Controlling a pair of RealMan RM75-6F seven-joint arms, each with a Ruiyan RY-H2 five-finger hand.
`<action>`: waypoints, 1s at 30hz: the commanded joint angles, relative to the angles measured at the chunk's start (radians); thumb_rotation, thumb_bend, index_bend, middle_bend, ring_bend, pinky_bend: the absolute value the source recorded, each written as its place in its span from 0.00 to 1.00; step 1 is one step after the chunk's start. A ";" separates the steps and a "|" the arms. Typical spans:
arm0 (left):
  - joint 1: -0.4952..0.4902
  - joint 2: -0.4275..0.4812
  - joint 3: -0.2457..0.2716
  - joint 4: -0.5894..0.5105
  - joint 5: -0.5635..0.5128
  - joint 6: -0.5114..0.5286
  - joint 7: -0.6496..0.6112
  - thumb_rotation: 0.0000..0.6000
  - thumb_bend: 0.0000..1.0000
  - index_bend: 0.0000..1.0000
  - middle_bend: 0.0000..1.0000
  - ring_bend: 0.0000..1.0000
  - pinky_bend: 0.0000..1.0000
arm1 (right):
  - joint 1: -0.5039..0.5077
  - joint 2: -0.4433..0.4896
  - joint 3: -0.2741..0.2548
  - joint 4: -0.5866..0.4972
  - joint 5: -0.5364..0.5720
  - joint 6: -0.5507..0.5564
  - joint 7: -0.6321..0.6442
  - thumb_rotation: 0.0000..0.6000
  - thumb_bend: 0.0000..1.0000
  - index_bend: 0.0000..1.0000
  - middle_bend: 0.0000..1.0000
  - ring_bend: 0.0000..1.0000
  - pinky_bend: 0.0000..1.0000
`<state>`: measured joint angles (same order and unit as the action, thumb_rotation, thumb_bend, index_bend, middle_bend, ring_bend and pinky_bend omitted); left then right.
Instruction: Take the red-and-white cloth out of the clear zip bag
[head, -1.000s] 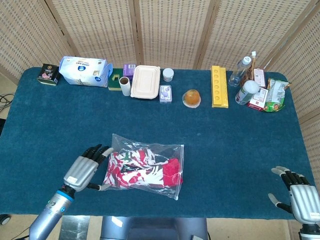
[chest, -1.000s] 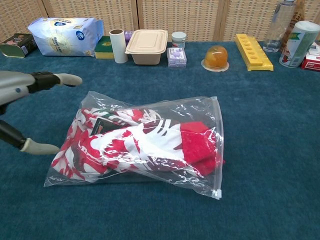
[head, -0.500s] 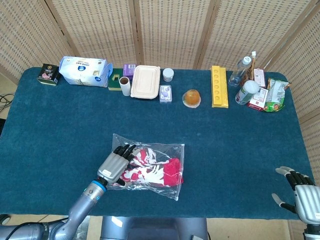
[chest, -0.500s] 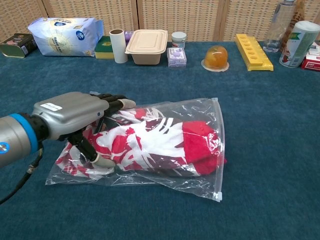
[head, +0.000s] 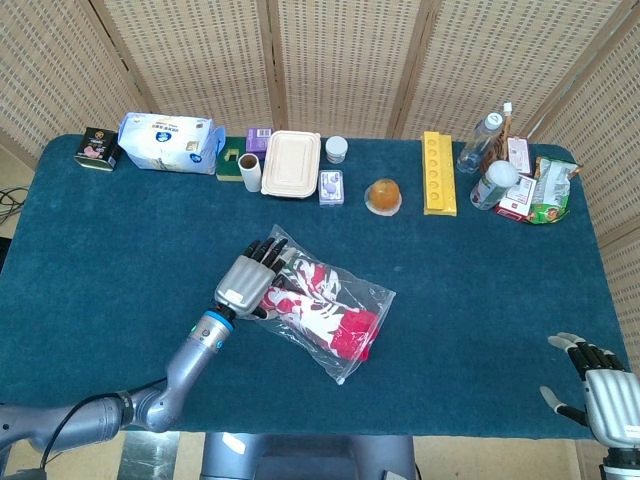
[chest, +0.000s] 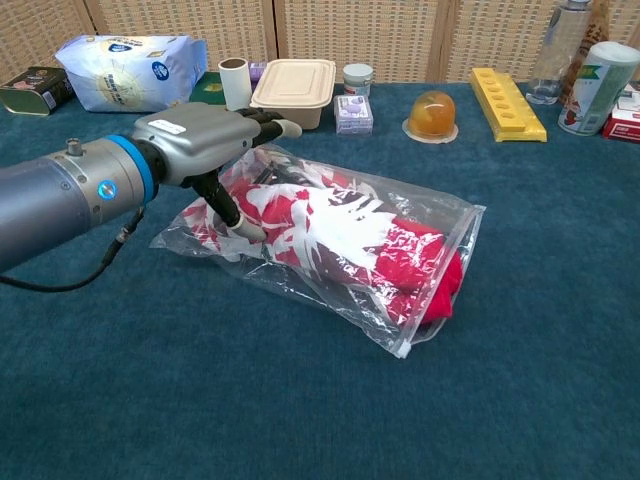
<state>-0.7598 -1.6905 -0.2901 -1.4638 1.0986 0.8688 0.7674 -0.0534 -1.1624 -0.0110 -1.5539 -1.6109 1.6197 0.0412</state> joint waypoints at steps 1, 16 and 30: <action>-0.036 0.092 -0.030 -0.056 -0.034 -0.106 -0.105 0.88 0.02 0.00 0.00 0.00 0.11 | -0.007 0.005 0.001 -0.014 0.000 0.010 -0.015 1.00 0.25 0.25 0.26 0.32 0.30; -0.104 0.322 -0.012 -0.217 0.117 -0.317 -0.399 0.86 0.02 0.00 0.00 0.00 0.09 | -0.016 0.017 0.005 -0.027 -0.005 0.024 -0.022 1.00 0.25 0.25 0.26 0.32 0.30; -0.367 0.110 0.062 0.041 -0.022 -0.416 -0.280 0.87 0.01 0.00 0.00 0.00 0.09 | -0.039 0.031 0.011 -0.034 0.008 0.054 0.000 1.00 0.25 0.25 0.26 0.32 0.31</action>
<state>-1.0638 -1.5116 -0.2568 -1.4965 1.1378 0.4732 0.4429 -0.0923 -1.1317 0.0002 -1.5876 -1.6031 1.6733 0.0412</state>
